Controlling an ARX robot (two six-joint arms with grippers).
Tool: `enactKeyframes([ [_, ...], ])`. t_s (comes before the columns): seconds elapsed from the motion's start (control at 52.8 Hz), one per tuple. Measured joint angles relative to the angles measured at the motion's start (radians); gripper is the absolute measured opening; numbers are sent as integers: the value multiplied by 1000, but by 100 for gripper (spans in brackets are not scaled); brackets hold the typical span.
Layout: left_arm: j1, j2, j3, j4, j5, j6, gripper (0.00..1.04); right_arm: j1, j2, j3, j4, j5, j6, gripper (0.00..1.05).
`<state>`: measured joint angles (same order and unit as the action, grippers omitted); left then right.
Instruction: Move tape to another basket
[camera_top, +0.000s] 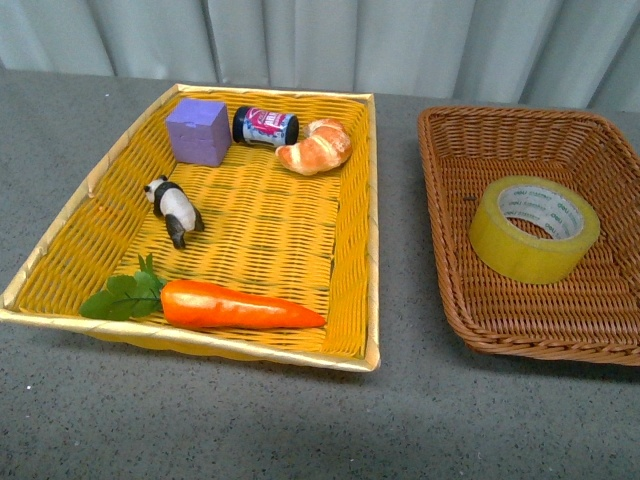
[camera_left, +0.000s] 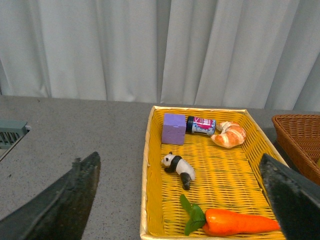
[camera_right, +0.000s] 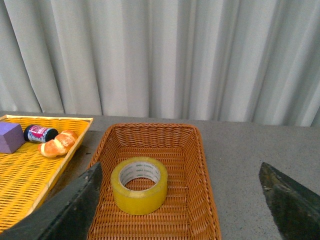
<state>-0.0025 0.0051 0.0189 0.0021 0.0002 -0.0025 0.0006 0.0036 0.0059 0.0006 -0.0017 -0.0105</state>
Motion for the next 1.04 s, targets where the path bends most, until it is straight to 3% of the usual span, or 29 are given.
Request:
enactKeyframes([
  [0.057,0,0,0,0,0,0,99,0,0,0,0,0,1,98],
  [1.041,0,0,0,0,0,0,98,0,0,0,0,0,1,96],
])
